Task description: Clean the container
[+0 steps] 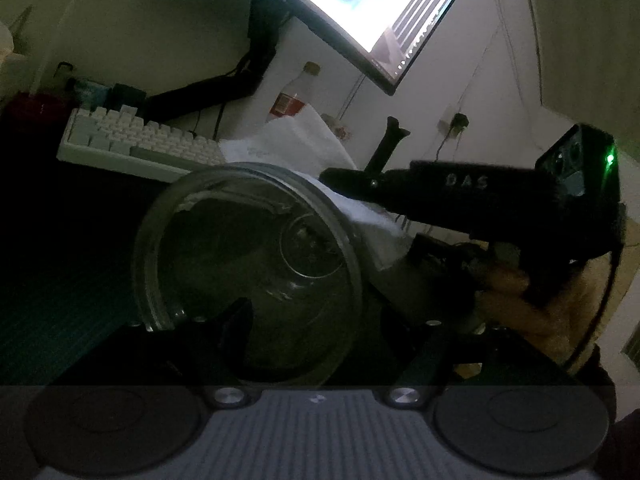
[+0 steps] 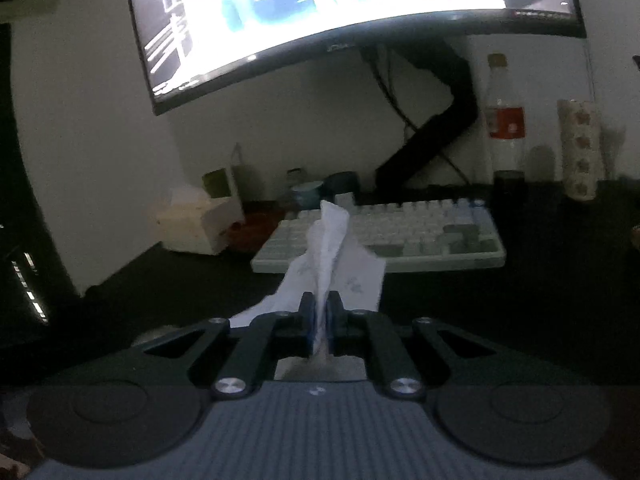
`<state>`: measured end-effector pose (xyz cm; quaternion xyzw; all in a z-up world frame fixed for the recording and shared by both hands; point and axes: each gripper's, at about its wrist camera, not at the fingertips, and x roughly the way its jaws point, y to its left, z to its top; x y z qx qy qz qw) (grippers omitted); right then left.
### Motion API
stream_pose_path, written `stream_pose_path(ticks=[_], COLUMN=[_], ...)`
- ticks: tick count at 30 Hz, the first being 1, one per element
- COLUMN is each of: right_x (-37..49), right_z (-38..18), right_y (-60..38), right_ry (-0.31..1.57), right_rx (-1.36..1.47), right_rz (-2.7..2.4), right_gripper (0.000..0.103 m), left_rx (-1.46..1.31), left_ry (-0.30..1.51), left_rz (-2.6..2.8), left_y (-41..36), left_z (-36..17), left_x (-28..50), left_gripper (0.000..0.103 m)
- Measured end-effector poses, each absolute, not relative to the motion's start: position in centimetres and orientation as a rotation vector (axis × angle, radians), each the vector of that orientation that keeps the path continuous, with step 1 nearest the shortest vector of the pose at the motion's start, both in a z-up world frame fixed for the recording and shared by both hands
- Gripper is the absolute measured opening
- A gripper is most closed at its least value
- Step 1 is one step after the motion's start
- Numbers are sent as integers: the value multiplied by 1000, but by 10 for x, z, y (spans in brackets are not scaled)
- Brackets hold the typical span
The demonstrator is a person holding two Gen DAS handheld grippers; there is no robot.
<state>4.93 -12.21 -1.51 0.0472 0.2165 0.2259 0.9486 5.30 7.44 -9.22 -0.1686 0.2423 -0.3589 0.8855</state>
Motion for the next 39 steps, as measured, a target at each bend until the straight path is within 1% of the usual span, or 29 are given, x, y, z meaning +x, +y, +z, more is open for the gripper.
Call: stream_pose_path(ticks=[4, 8, 13, 17, 21, 28, 34, 37, 39], right_x=[22, 23, 47, 22, 5, 33, 9, 16, 23], right_z=[-17, -13, -18, -17, -15, -19, -19, -21, -22], right_y=[-99, -99, -124, -101, -88, -124, -105, -112, -117], right_ry=[373, 388, 404, 357, 340, 372, 328, 335, 342], right_rx=[-14, -10, 55, -27, -44, 58, -45, -38, -28], right_rz=[541, 581, 387, 460, 592, 402, 524, 464, 408], right_gripper=[9, 8, 10, 10, 8, 8, 9, 8, 9], left_rx=[-343, -365, -360, -357, -364, -361, -329, -312, -282], left_ry=[500, 504, 502, 501, 502, 503, 504, 496, 491], left_rz=[-748, -756, -749, -750, -754, -754, -750, -763, -754], left_y=[74, 78, 76, 73, 74, 74, 68, 66, 61], left_z=[-93, -93, -93, -92, -92, -92, -90, -90, -89], left_x=[52, 52, 52, 52, 51, 50, 47, 44, 42], left_gripper=[72, 72, 72, 77, 77, 77, 78, 86, 88])
